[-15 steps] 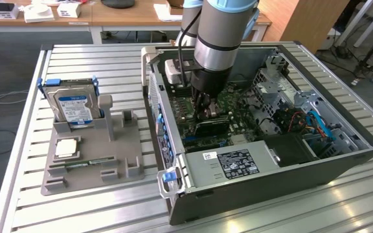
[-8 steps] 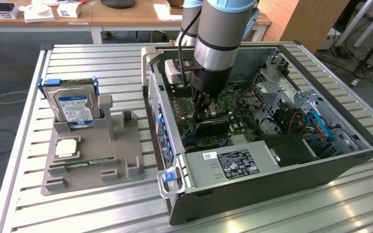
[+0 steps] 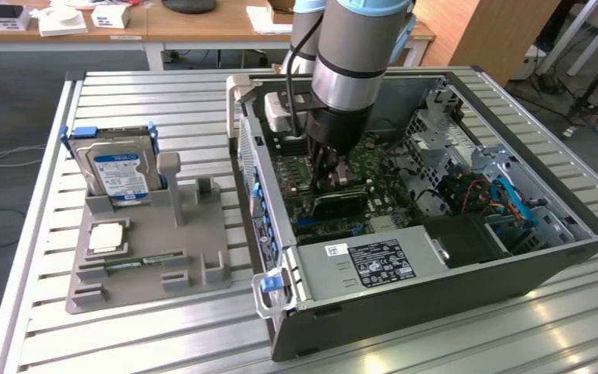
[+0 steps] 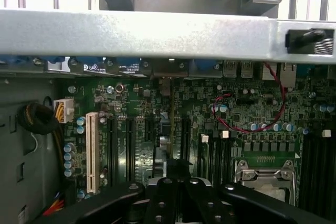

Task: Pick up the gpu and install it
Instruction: 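Press down on the gpu until it lock into place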

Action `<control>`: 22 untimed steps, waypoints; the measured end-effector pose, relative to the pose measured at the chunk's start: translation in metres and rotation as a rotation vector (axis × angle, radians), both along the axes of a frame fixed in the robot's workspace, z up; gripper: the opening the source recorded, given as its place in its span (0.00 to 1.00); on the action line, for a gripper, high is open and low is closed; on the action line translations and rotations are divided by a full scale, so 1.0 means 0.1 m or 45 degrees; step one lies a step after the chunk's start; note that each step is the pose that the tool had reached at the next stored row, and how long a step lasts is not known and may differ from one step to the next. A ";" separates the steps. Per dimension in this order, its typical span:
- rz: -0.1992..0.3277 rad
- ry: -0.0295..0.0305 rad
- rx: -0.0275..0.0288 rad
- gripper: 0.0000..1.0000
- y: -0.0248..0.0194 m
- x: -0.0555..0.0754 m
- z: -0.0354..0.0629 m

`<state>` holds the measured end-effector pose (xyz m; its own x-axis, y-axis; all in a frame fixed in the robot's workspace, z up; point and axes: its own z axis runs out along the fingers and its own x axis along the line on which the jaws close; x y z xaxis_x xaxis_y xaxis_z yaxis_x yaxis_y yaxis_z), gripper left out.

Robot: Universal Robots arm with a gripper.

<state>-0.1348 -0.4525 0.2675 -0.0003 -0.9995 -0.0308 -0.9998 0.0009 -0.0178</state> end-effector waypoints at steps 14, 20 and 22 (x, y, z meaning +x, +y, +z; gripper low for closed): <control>0.000 -0.0001 0.0006 0.11 0.000 -0.09 0.095; 0.000 -0.0004 0.0006 0.11 0.001 -0.14 0.096; 0.000 -0.0003 -0.0001 0.11 0.000 -0.14 0.110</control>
<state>-0.1488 -0.4524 0.2785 -0.0003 -0.9995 -0.0307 -0.9998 0.0009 -0.0180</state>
